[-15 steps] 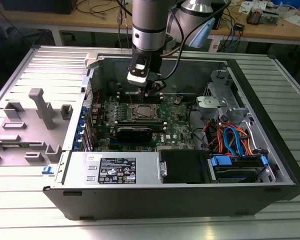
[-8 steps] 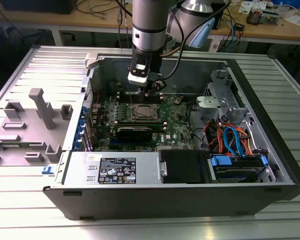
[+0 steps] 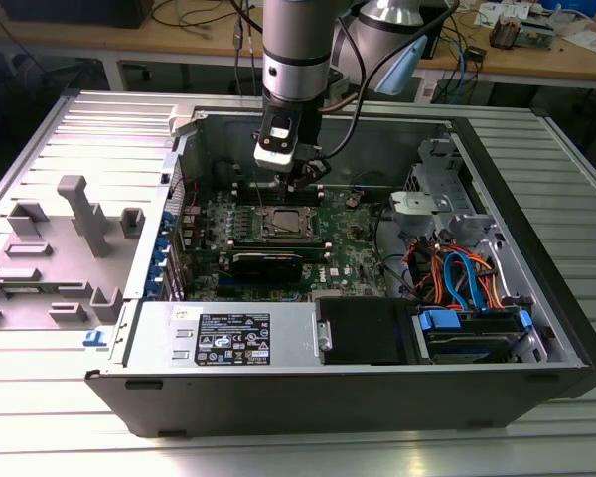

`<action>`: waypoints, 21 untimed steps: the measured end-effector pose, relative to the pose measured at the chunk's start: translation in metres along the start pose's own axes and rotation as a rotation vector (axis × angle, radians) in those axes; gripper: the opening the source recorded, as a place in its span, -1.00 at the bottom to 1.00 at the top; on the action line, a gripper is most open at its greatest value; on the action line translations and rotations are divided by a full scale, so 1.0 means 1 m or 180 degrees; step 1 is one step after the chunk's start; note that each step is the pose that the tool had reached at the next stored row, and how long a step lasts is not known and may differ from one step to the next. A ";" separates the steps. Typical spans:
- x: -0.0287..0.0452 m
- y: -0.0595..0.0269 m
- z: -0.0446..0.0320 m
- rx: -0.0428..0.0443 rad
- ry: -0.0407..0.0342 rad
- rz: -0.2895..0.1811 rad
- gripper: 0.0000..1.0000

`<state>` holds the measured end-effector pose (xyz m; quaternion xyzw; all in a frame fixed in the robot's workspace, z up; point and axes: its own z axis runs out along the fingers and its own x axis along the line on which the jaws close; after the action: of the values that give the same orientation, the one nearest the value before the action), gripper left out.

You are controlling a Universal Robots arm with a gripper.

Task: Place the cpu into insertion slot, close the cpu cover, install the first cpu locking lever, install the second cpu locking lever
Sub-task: 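Install the first cpu locking lever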

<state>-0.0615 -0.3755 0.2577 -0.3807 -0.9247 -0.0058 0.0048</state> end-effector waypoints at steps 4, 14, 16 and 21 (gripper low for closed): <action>0.0003 -0.0002 -0.0002 0.0002 0.0001 -0.0182 -0.79; 0.0006 -0.0003 -0.0078 0.0009 0.0003 -0.0742 -0.79; 0.0006 -0.0003 -0.0078 0.0011 0.0004 -0.0922 -0.79; 0.0006 -0.0003 -0.0078 0.0013 0.0005 -0.1060 -0.79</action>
<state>-0.0621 -0.3754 0.2654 -0.2221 -0.9750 -0.0049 0.0053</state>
